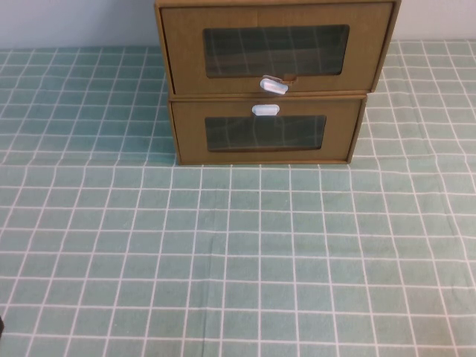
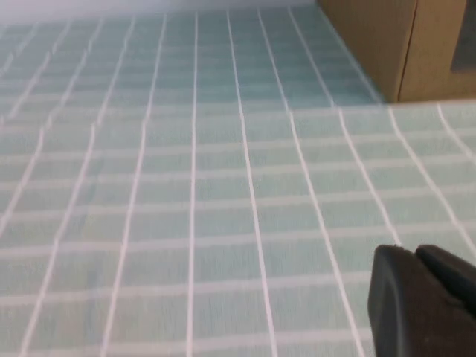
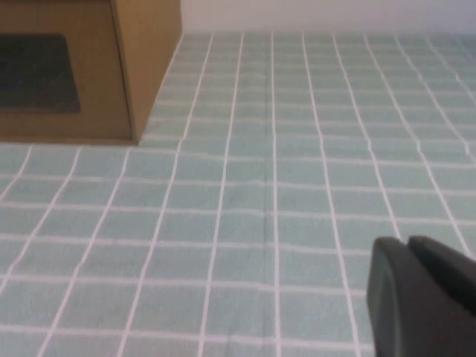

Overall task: Open the shoe box
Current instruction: 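Pull the top drawer of the cardboard box fully open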

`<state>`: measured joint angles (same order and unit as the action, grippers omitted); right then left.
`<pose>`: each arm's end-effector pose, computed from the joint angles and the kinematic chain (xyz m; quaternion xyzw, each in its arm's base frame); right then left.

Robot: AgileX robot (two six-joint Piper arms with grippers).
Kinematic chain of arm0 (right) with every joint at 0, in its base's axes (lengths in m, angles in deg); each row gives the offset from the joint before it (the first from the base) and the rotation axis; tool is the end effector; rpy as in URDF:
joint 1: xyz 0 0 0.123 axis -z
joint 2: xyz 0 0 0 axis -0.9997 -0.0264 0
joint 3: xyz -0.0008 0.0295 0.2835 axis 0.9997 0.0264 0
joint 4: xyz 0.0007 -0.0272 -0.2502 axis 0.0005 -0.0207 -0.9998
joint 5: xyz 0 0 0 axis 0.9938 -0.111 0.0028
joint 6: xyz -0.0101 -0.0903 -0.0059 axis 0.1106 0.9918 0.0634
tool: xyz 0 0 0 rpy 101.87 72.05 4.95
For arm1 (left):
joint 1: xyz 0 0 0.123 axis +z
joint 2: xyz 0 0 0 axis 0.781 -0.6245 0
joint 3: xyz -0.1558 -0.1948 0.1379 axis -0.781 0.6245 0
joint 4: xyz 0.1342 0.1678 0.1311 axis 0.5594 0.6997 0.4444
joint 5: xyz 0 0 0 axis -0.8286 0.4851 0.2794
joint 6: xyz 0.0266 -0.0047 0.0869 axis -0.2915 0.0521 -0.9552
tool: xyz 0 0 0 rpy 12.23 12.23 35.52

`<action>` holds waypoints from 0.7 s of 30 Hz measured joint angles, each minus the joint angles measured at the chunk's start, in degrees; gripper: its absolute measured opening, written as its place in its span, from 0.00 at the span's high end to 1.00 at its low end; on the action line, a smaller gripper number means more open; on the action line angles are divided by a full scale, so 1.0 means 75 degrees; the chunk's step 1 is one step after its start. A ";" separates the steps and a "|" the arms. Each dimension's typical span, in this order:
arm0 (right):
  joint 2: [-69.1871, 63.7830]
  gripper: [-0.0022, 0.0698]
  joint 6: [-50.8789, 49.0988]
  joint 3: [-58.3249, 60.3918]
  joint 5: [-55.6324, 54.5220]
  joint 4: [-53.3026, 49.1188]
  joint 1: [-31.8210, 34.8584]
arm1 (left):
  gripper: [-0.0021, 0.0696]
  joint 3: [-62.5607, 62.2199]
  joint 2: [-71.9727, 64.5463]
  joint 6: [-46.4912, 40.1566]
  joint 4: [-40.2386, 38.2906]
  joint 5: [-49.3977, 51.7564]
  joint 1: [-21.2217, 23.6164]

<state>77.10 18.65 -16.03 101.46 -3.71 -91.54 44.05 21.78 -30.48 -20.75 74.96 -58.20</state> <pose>0.0543 0.0047 0.1794 -0.0082 0.7766 0.0400 0.6286 0.0533 -0.0077 0.1759 0.0635 0.7869 -0.0329 0.6129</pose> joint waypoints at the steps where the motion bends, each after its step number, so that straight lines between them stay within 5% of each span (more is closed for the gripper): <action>1: 0.0000 0.99 0.0000 0.0000 -0.0242 0.0000 0.0000 | 0.98 0.0000 0.0000 0.0000 0.0000 -0.0209 0.0000; 5: 0.0000 0.99 0.0000 0.0000 -0.1792 0.0000 0.0000 | 0.98 0.0000 0.0000 0.0019 0.0000 -0.1782 0.0000; 15: 0.0000 0.99 0.0000 0.0017 -0.7815 0.0000 0.0000 | 0.98 0.0005 0.0000 0.0683 0.0000 -0.8260 0.0000; 21: 0.0000 0.99 0.0000 0.0017 -1.0098 0.0000 0.0000 | 0.98 0.0005 0.0027 0.0419 -0.0170 -1.0073 0.0000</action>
<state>77.10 18.65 -15.89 25.72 -3.71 -91.54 44.09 21.98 -27.34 -22.02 -0.58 -58.20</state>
